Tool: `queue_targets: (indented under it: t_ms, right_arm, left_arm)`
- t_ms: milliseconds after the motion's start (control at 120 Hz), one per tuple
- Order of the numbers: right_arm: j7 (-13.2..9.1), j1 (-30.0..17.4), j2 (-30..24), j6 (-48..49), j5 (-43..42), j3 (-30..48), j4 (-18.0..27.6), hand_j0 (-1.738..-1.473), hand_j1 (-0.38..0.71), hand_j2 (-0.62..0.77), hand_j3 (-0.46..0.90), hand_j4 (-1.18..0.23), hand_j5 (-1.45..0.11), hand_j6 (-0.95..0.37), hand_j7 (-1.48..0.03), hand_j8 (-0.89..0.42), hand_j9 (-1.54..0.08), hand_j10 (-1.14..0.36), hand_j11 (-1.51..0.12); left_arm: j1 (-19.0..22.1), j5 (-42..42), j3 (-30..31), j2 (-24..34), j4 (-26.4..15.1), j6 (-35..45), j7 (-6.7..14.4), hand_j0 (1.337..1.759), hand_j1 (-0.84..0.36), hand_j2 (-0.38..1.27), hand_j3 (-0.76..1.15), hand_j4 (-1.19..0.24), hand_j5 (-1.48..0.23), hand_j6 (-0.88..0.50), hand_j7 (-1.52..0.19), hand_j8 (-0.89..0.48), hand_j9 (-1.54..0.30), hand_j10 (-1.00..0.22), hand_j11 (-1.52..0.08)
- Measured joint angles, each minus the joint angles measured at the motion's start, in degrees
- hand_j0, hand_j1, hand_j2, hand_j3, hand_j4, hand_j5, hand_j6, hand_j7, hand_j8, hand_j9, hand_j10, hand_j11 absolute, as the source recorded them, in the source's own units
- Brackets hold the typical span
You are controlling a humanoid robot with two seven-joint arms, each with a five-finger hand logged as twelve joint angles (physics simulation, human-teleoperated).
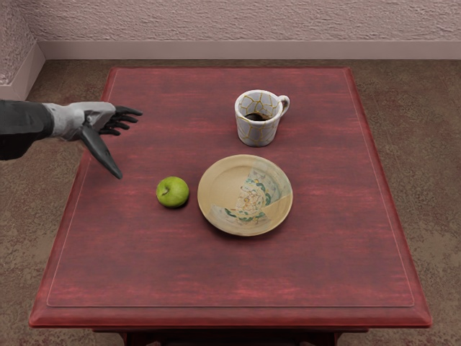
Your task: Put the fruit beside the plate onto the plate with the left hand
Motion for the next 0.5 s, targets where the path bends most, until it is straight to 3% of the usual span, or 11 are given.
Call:
queue_targets:
  t_ms: [100,292,500]
  right_arm:
    - [0.0,0.0,0.0,0.0,0.0,0.0,0.0,-1.658,-0.35,0.00,0.00,0.00,0.00,0.00,0.00,0.00,0.00,0.00,0.00]
    - [0.0,0.0,0.0,0.0,0.0,0.0,0.0,-1.658,-0.35,0.00,0.00,0.00,0.00,0.00,0.00,0.00,0.00,0.00,0.00]
    - [0.0,0.0,0.0,0.0,0.0,0.0,0.0,-1.658,-0.35,0.00,0.00,0.00,0.00,0.00,0.00,0.00,0.00,0.00,0.00]
  left_arm:
    - [-1.4,0.2,2.3,-2.6,-1.4,3.8,-0.9,1.658,0.27,0.01,0.00,-0.07,-0.09,-0.07,-0.09,-0.07,-0.09,-0.07,-0.09]
    - [-3.3,0.1,5.9,-3.3,-8.4,12.3,-2.1,1.658,0.25,0.02,0.00,-0.08,-0.10,-0.08,-0.10,-0.08,-0.10,-0.08,-0.10]
    - [-3.2,-0.1,9.5,-5.7,-14.3,19.7,-4.1,1.658,0.25,0.02,0.00,-0.08,-0.11,-0.08,-0.11,-0.08,-0.11,-0.08,-0.11]
